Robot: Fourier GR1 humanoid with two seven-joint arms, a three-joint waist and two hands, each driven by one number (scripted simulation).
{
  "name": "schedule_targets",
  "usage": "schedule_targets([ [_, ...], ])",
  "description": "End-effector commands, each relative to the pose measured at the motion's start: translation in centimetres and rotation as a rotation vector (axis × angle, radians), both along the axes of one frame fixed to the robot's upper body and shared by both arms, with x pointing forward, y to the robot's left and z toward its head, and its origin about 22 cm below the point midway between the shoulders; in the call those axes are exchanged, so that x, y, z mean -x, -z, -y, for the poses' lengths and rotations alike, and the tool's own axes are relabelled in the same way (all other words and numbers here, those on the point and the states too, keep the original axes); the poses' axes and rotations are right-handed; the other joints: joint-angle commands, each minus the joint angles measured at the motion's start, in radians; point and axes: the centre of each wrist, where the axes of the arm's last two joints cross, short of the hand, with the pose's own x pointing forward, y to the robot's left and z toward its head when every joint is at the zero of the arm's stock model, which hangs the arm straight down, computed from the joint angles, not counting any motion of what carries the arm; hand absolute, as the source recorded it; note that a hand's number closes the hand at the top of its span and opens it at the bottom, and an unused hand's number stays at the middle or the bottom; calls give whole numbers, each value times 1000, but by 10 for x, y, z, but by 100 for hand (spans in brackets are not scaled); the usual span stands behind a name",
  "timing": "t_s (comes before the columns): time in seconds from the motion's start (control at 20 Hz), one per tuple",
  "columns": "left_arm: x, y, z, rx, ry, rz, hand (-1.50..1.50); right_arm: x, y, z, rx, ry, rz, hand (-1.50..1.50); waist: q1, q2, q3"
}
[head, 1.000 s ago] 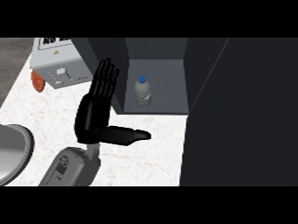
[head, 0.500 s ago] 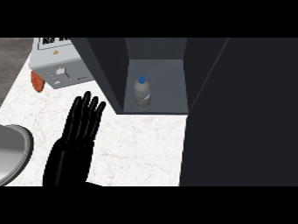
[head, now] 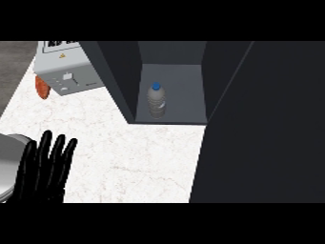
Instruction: Pick up the bottled water, place it into the cabinet and close the cabinet
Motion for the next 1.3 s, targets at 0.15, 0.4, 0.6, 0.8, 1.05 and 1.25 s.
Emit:
schedule_targets([
  [0.15, 33, -22, -43, -15, -61, 26, -150, 15, -22, -30, 21, -183, 54, 150, 2, -7, -1],
  [0.4, 42, -15, -62, 24, -47, 18, -150, 9, -34, -46, 54, -215, 56, 150, 14, -3, -2],
  [0.6, 49, -19, -76, 29, -37, 17, -150, 8, -41, -55, 37, -216, 56, 150, 27, -2, -3],
  [0.8, 56, -25, -88, 22, -19, 23, -150, -5, -36, -60, 33, -226, 10, 150, 49, 2, -3],
  [1.05, 63, -22, -105, 26, 7, 3, -150, -24, -44, -70, -30, -181, 8, 150, 65, 2, -4],
  [1.25, 69, -23, -123, 30, -11, 24, -150, -48, -54, -87, -12, -201, -15, 150, 55, 2, -3],
])
